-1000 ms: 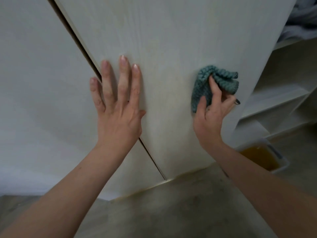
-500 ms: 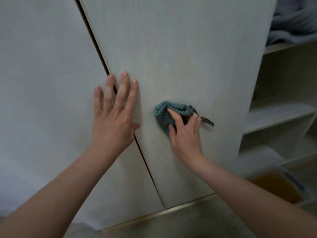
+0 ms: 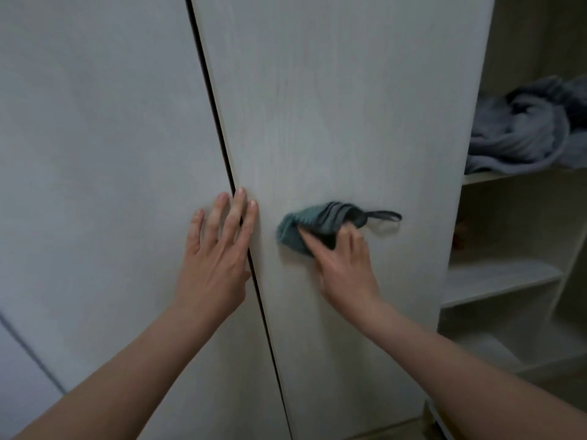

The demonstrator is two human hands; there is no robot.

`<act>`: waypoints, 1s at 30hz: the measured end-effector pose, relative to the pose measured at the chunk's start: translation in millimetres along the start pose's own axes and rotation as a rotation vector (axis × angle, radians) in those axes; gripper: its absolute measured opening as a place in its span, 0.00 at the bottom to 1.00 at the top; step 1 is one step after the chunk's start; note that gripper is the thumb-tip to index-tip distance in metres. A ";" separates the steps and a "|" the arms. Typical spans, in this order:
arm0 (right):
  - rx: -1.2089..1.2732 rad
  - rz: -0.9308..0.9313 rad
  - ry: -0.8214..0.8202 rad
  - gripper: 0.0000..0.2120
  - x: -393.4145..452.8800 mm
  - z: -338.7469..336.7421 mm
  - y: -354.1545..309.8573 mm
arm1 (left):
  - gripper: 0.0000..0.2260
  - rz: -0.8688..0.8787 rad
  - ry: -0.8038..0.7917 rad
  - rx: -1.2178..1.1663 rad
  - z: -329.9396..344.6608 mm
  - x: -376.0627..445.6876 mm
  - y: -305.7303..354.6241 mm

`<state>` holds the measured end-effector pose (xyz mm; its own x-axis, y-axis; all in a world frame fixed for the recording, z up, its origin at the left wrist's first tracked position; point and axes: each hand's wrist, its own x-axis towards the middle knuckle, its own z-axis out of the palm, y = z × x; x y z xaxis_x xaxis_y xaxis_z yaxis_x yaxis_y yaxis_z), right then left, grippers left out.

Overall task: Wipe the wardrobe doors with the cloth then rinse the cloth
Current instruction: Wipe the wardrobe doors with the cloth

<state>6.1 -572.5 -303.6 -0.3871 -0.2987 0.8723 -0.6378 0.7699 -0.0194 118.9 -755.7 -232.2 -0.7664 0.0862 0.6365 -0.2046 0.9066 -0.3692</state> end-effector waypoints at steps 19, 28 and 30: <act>-0.086 -0.145 -0.234 0.38 -59.1 22.4 -20.3 | 0.52 -0.111 -0.014 -0.008 8.0 -0.7 11.3; -0.113 0.466 -0.185 0.36 -52.6 -10.1 101.4 | 0.53 -0.138 -0.001 -0.047 21.6 -1.8 25.9; -0.024 0.583 -0.181 0.35 -66.5 2.1 89.4 | 0.52 -0.129 0.009 -0.045 23.3 -3.0 24.8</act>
<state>-26.6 -485.0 -364.3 -0.7764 0.0864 0.6243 -0.2725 0.8471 -0.4561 101.9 -743.1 -259.0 -0.7298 -0.0292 0.6830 -0.2736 0.9281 -0.2527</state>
